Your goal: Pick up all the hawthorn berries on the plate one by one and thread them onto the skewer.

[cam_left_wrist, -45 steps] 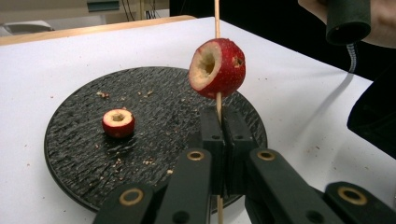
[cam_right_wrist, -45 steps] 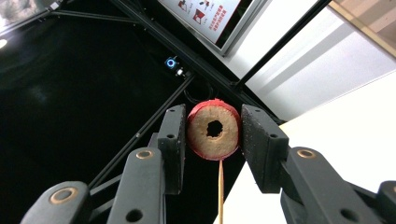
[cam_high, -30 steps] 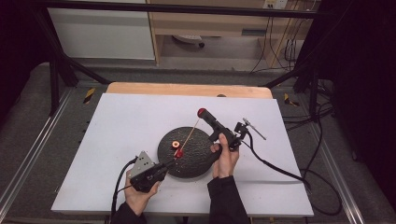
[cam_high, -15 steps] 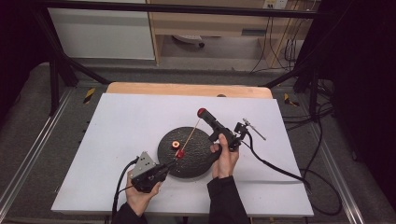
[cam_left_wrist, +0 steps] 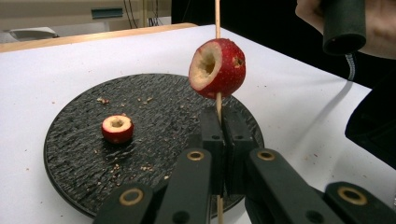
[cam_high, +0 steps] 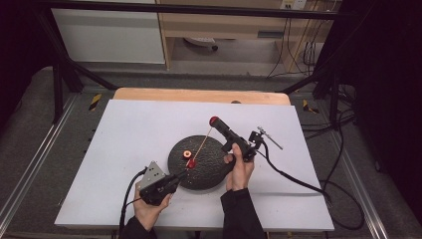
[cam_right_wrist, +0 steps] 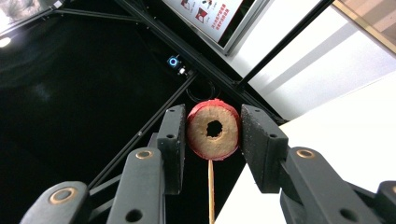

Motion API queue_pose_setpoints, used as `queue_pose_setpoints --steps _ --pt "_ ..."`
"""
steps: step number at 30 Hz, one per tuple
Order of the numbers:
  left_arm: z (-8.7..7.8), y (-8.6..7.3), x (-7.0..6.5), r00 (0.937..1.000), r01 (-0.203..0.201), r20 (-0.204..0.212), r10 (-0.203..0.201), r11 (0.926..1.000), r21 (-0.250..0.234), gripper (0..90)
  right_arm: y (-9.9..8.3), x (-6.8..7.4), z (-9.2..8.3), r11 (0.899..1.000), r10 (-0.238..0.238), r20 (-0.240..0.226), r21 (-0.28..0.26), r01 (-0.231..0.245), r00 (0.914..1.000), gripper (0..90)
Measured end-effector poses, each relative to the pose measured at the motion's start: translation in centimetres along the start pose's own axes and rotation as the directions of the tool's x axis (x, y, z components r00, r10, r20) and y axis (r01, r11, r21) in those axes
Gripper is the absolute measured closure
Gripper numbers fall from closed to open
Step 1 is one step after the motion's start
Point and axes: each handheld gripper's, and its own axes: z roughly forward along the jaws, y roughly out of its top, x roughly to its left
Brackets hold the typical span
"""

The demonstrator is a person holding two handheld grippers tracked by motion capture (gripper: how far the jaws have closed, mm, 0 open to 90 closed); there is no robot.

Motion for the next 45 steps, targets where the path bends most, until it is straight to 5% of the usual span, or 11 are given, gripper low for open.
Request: queue_pose_setpoints --steps 16,28,45 --pt "1.2 1.1 -0.7 0.9989 0.046 -0.004 -0.046 0.9989 -0.013 88.3 -0.4 0.0 -0.2 0.999 -0.039 -0.014 0.002 0.039 0.9991 62.3" --pt "1.4 1.2 -0.7 0.9956 0.086 0.037 -0.086 0.9962 -0.011 88.4 0.7 0.1 -0.2 0.989 -0.147 -0.008 0.017 0.147 0.9891 62.5" --pt "2.3 2.2 -0.3 0.9909 0.13 0.037 -0.129 0.9913 -0.019 88.4 -0.8 -0.1 -0.2 0.977 -0.176 -0.022 0.116 0.177 0.9842 62.4"
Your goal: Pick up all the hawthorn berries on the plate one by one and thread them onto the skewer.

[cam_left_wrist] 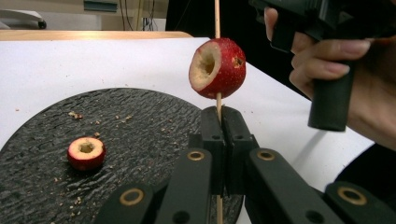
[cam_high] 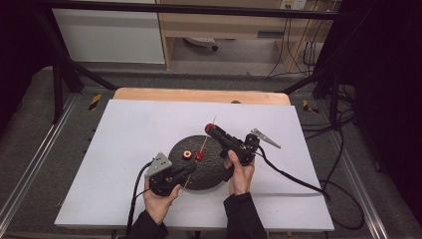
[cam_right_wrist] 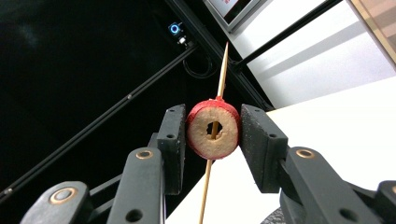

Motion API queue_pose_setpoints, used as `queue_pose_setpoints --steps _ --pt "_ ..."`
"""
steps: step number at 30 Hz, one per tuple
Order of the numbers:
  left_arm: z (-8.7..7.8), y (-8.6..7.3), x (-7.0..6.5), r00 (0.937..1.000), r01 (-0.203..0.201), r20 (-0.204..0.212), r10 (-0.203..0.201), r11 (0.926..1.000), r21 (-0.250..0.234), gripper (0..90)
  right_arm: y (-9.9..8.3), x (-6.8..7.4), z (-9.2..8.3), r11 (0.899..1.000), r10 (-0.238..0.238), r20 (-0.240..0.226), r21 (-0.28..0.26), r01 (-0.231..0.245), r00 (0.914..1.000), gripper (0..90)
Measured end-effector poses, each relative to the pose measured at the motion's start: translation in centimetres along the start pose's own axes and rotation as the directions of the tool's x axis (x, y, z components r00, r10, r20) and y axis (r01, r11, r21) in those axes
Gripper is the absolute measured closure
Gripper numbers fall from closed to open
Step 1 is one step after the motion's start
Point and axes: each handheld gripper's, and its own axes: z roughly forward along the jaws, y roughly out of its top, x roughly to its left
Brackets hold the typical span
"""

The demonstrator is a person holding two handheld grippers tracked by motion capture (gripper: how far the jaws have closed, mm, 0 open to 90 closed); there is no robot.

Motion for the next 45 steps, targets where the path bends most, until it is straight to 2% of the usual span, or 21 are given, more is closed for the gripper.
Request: queue_pose_setpoints --steps 5,14,23,31,34,38,40,42,44,45 --pt "0.2 0.4 0.0 1.0 -0.007 -0.007 0.007 1.0 -0.002 88.4 -0.6 0.1 -0.1 1.0 -0.004 -0.002 0.018 0.004 1.0 62.4" --pt "0.6 0.8 0.0 1.0 0.002 -0.008 -0.002 1.0 0.002 88.4 -1.8 0.4 -0.4 0.998 -0.041 0.006 0.055 0.04 0.9992 62.3" --pt "0.6 0.8 0.2 1.0 -0.003 -0.002 0.003 0.9999 0.012 88.4 -2.0 0.5 -0.5 0.994 -0.061 0.013 0.097 0.06 0.998 61.2" --pt "-0.7 0.3 1.4 0.999 -0.032 -0.03 0.034 0.9986 0.043 88.4 -0.7 0.4 -1.6 0.978 -0.143 0.056 0.164 0.132 0.9881 44.5" --pt "-1.4 0.1 2.1 0.9982 -0.047 -0.034 0.049 0.9968 0.065 88.4 -0.3 0.0 -2.0 0.96 -0.184 0.082 0.229 0.161 0.9796 34.1" --pt "-2.4 -0.2 2.9 0.9963 -0.064 -0.052 0.069 0.9937 0.092 88.4 -0.2 -0.5 -2.4 0.924 -0.247 0.104 0.324 0.202 0.9634 21.9" --pt "-2.8 -0.4 3.3 0.9955 -0.07 -0.056 0.077 0.9917 0.107 88.4 -0.2 -0.8 -2.5 0.903 -0.277 0.119 0.372 0.216 0.9535 17.1" --pt "-3.4 -0.7 3.7 0.9944 -0.076 -0.064 0.084 0.9896 0.122 88.4 -0.4 -1.0 -2.5 0.872 -0.309 0.127 0.432 0.228 0.9425 13.6" --pt "-4.0 -1.0 4.2 0.9931 -0.077 -0.076 0.089 0.9867 0.143 88.3 -0.6 -1.3 -2.4 0.848 -0.33 0.127 0.476 0.235 0.9353 10.2" --pt "-4.3 -1.2 4.3 0.9925 -0.078 -0.081 0.091 0.9859 0.147 88.3 -0.6 -1.4 -2.4 0.83 -0.343 0.13 0.505 0.235 0.9303 8.7"
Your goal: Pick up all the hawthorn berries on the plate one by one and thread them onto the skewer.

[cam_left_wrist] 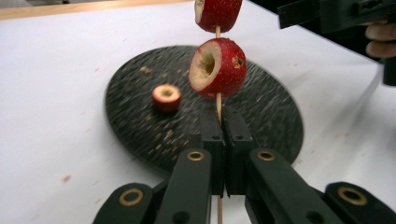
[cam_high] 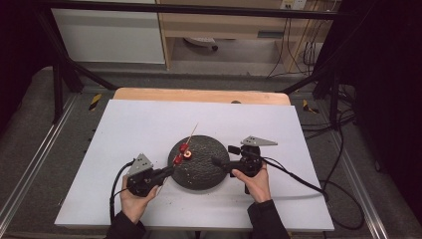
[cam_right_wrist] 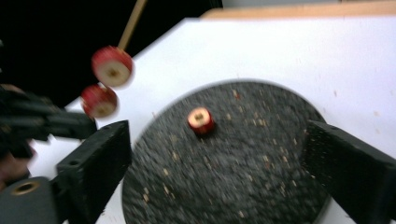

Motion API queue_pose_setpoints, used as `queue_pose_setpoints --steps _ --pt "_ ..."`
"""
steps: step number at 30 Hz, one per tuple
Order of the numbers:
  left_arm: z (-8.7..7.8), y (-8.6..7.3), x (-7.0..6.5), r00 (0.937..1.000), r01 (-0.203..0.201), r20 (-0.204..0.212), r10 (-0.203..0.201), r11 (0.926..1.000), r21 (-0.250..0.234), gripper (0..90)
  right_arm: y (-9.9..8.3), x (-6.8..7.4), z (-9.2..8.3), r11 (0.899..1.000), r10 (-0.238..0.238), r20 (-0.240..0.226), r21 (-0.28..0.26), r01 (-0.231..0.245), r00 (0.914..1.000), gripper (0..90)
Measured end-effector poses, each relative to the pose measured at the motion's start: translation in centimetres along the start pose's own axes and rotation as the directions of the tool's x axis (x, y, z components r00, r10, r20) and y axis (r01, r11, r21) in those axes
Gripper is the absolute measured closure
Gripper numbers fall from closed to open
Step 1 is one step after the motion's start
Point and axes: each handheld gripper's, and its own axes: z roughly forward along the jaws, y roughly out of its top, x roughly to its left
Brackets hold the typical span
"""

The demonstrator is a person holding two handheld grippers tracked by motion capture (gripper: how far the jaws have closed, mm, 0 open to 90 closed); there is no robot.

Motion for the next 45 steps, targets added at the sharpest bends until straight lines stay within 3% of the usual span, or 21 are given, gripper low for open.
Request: queue_pose_setpoints --steps 3,7,13,25,34,45 --pt "-0.9 -0.7 0.8 0.9998 -0.007 -0.02 0.007 0.9998 0.019 88.3 -0.1 -0.1 0.3 0.998 -0.021 0.026 0.066 0.019 0.9994 5.9" --pt "-2.0 -1.5 1.7 0.9991 -0.003 -0.042 0.005 0.9992 0.04 88.3 0.0 0.0 0.9 0.987 -0.067 0.033 0.15 0.062 0.9972 4.6" --pt "-2.9 -2.4 2.4 0.998 -0.017 -0.059 0.021 0.9975 0.068 88.3 0.6 0.8 2.1 0.959 -0.136 0.046 0.255 0.12 0.9896 3.9" --pt "-4.2 -3.2 3.5 0.9972 -0.021 -0.069 0.027 0.9957 0.091 88.3 2.9 2.7 5.5 0.906 -0.232 0.05 0.375 0.197 0.9715 4.6" --pt "-4.6 -3.4 4.1 0.9971 -0.011 -0.074 0.019 0.9953 0.096 88.3 4.4 4.0 8.5 0.858 -0.29 0.034 0.451 0.245 0.9564 5.7" --pt "-4.6 -3.4 4.4 0.9966 -0.002 -0.081 0.011 0.9941 0.108 88.3 5.4 4.6 11.8 0.82 -0.309 0.018 0.512 0.257 0.9508 10.5"
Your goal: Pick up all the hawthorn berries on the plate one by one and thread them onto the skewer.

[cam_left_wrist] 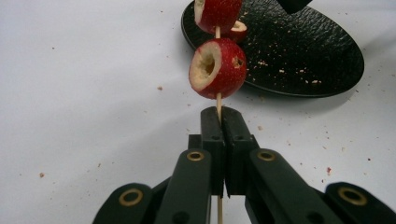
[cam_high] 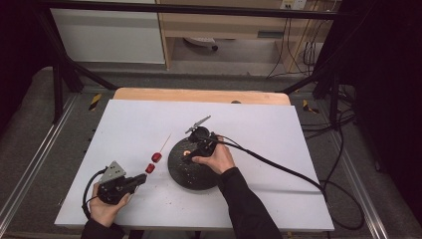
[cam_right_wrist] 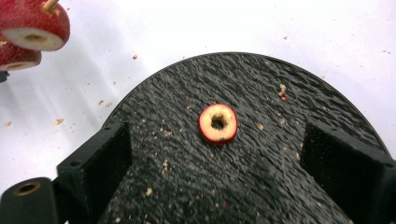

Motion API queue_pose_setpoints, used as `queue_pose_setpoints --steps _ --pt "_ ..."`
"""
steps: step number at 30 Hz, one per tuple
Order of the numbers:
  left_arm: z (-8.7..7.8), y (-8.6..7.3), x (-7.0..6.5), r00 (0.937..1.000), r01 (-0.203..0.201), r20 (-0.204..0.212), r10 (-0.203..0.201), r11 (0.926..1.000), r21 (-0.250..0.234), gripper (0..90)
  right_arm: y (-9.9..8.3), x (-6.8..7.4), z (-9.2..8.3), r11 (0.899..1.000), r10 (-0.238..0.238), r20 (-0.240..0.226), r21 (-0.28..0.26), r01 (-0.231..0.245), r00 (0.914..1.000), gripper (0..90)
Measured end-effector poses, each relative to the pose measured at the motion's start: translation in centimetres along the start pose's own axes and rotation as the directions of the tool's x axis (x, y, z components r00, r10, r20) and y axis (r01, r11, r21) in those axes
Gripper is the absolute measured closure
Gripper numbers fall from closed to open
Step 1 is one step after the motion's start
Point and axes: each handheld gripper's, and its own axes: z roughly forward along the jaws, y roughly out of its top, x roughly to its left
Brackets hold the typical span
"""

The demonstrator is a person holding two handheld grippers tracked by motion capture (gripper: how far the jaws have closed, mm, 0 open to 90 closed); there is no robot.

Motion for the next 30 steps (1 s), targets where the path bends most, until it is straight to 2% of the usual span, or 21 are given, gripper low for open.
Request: queue_pose_setpoints --steps 4,9,14,18,30 --pt "0.0 0.0 0.1 1.0 0.004 -0.002 -0.004 1.0 0.004 88.3 0.3 -0.4 0.8 1.0 0.008 0.002 0.02 -0.008 1.0 15.2" --pt "0.1 0.0 0.1 0.9999 0.01 -0.005 -0.01 0.9999 0.006 88.2 0.7 -0.6 1.9 0.998 -0.005 -0.002 0.065 0.005 1.0 21.6" --pt "0.1 0.0 0.2 0.9999 0.009 -0.005 -0.009 0.9999 0.007 88.3 1.0 -0.9 3.0 0.997 -0.005 -0.025 0.075 0.006 0.9997 30.9" --pt "0.1 0.0 0.2 0.9999 0.01 -0.005 -0.01 0.9999 0.006 88.2 0.9 -1.1 3.6 0.995 -0.017 -0.026 0.102 0.02 0.9995 37.2" --pt "0.3 0.0 0.1 1.0 0.006 -0.002 -0.006 0.9999 0.012 88.3 0.9 -1.5 4.3 0.993 -0.035 -0.061 0.109 0.041 0.9975 53.6"
